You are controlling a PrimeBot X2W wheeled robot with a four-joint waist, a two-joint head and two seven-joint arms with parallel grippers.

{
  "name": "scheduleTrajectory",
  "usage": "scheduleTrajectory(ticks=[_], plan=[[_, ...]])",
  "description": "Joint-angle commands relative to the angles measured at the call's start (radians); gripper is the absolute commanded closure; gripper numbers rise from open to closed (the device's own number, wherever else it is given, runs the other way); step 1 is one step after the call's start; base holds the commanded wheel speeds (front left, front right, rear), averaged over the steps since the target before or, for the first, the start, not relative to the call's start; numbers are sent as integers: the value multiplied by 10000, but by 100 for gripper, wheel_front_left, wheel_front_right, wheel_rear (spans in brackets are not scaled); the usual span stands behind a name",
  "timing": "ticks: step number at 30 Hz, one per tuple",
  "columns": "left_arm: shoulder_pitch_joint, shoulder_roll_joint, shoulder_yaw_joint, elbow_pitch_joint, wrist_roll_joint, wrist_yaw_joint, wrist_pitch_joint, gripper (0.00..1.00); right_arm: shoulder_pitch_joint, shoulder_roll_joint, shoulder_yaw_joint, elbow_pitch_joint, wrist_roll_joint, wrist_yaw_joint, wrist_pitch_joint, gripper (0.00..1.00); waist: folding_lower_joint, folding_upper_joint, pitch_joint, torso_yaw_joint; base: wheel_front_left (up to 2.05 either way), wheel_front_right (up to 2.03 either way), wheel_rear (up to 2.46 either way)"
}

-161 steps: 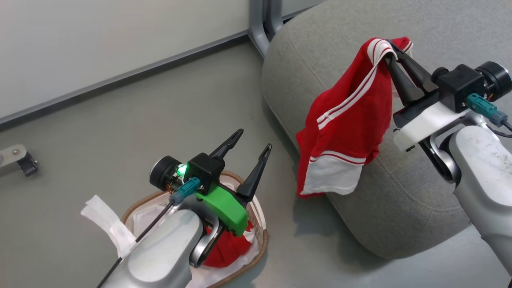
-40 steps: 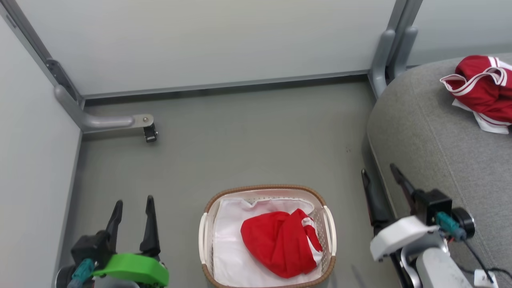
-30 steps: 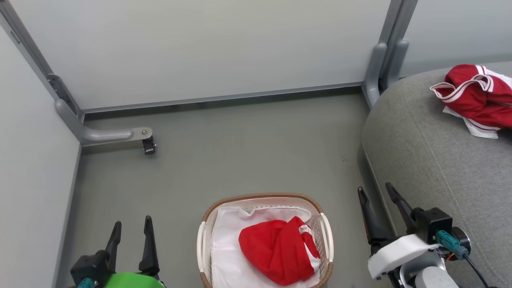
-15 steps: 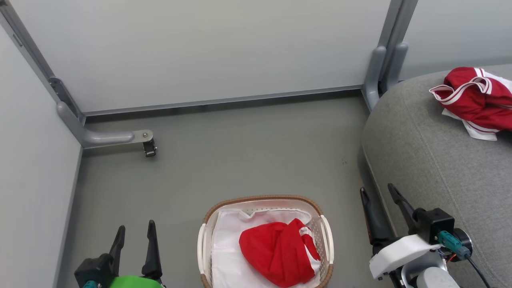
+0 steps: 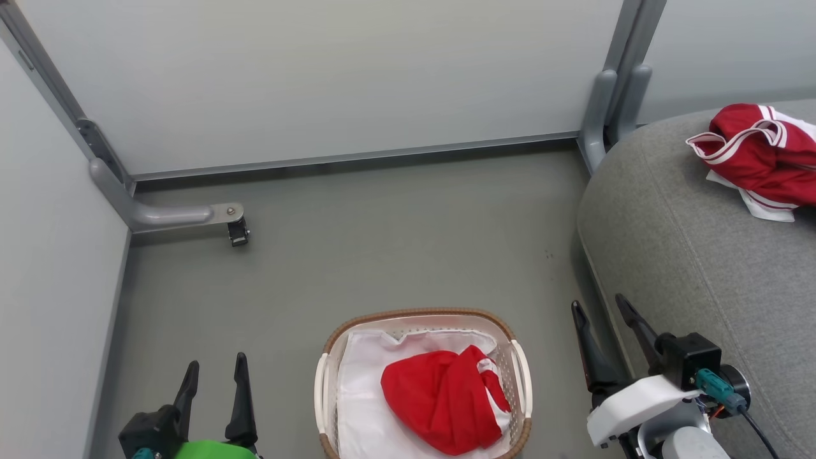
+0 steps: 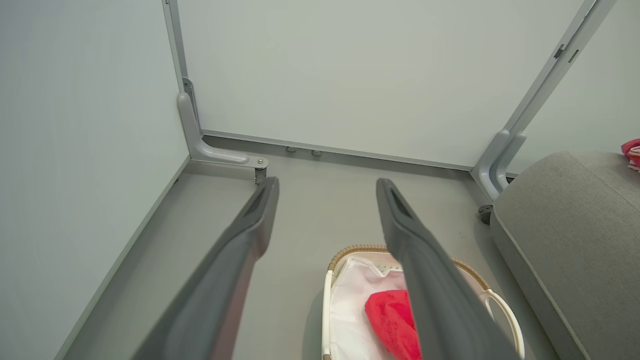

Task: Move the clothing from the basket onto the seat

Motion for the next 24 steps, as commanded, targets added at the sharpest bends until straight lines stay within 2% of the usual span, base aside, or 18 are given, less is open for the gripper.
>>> scheduleTrajectory(ticks=[1,13,24], plan=[[-98,-32,44,28,86,-70,5,0,37,-39,11,-17,-41,-14,-44,0,1,0,40,-1,0,0,0],[-870,14,-135,-8,438,-195,5,0,-494,-40,-304,-348,-379,-14,-44,0,1,0,974,-111,0,0,0],[-4161,-17,-2059,1259,1194,-524,499,0,-1920,-37,-1269,-1328,-1094,-14,-41,0,1,0,3396,-506,0,0,0]])
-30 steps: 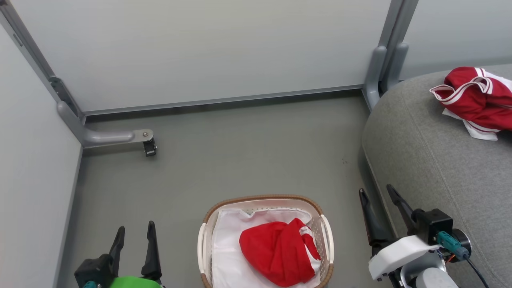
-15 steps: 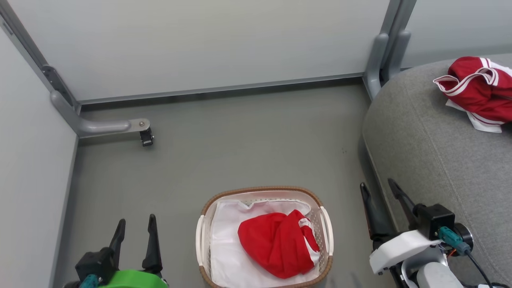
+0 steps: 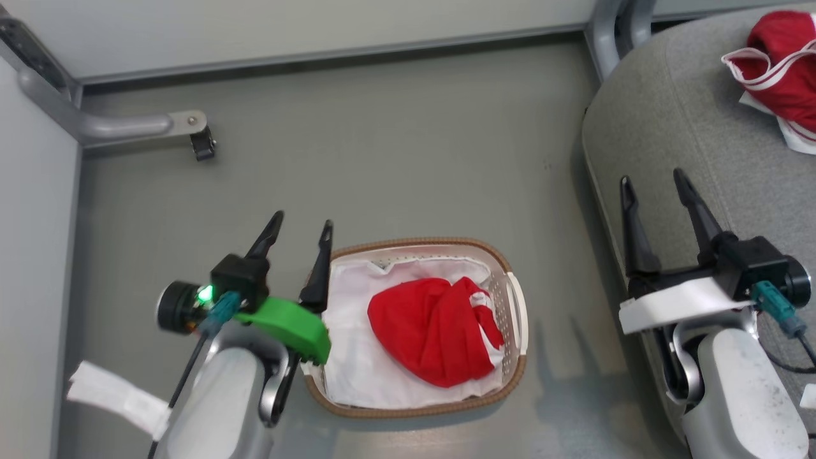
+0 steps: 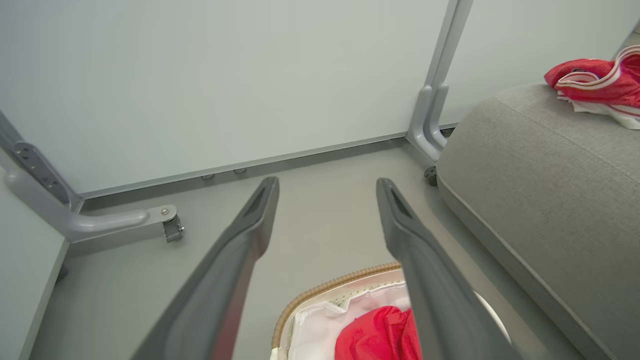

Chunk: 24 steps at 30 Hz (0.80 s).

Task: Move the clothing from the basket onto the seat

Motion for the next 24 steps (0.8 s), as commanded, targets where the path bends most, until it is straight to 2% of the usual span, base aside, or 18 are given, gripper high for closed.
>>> scheduleTrajectory(ticks=[1,7,15,24], plan=[[-584,-36,-344,250,210,-32,104,0,-267,-35,-74,-146,-99,-14,-30,0,0,0,1448,-361,0,0,0],[-2521,-165,-2088,1835,466,-85,423,0,-1065,-32,-396,-640,-200,-14,-30,0,0,0,2980,-773,0,0,0],[-4028,-205,-4308,3687,-356,-88,1067,0,-1987,-28,-194,-1566,-39,-14,-30,0,0,0,4658,-1471,0,0,0],[-5183,-213,-5433,4656,-1220,-52,1327,0,-2474,-28,176,-2718,202,-14,-30,0,0,0,5872,-2084,0,0,0]])
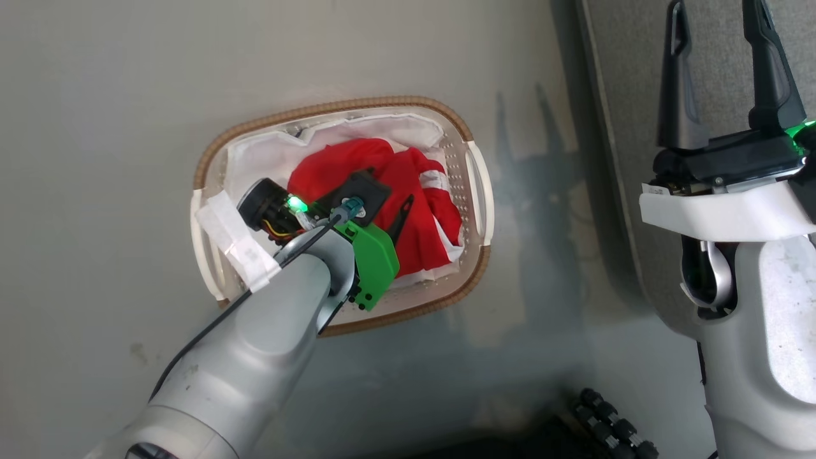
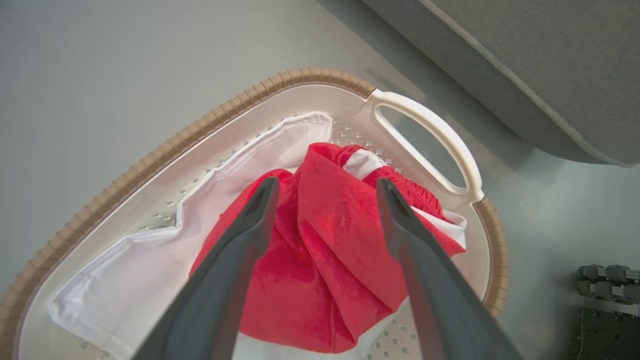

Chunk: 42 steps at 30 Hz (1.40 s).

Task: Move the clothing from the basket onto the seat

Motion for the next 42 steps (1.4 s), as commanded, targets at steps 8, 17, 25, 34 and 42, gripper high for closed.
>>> scheduleTrajectory(ticks=[8,17,25,34,42], plan=[[-1164,68,-419,677,-644,233,285,0,-428,-21,333,-698,418,-14,-24,0,-2,-1,1684,-1246,0,0,0],[-1715,66,-1025,1360,-861,977,900,0,-521,-21,465,-853,687,-14,-24,0,-2,-1,2015,-1505,0,0,0],[-1865,63,-1375,1936,-1011,1820,1492,0,-557,-22,511,-803,773,-14,-24,0,-2,-1,2016,-1507,0,0,0],[-1758,64,-1571,1821,-1481,1526,1372,100,-542,-24,506,-660,677,-14,-24,0,-2,-1,1845,-1351,0,0,0],[-1183,61,-1614,1366,-2050,1131,13,100,-125,-27,252,376,330,-14,-24,0,-2,-1,493,-481,0,0,0]])
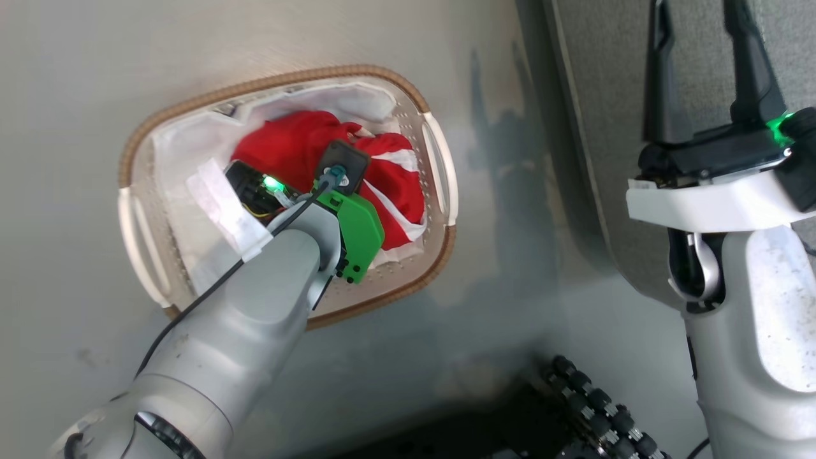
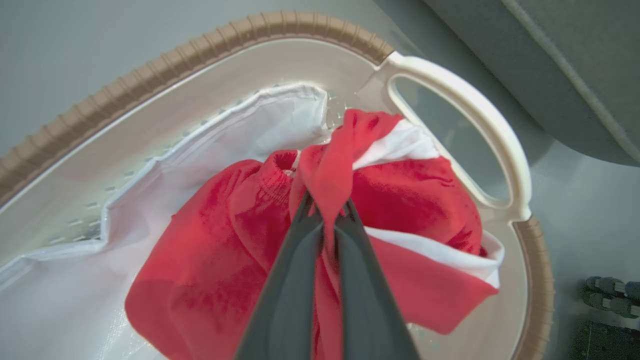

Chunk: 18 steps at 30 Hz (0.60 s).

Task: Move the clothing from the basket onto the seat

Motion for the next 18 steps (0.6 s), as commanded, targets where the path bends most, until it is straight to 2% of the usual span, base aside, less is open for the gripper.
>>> scheduleTrajectory(ticks=[1,9,18], plan=[[192,50,-5,-116,-88,-69,-245,100,267,-36,-79,210,-162,-14,-24,0,0,-1,-945,668,0,0,0],[642,34,-174,-535,-548,-494,-1050,100,1277,-44,-358,1452,-782,-14,-24,0,0,-1,-3123,1700,0,0,0],[478,122,-360,-1016,-907,-933,-1076,100,2478,-42,-334,2750,-411,-14,-24,0,0,-1,-5643,2109,0,0,0]])
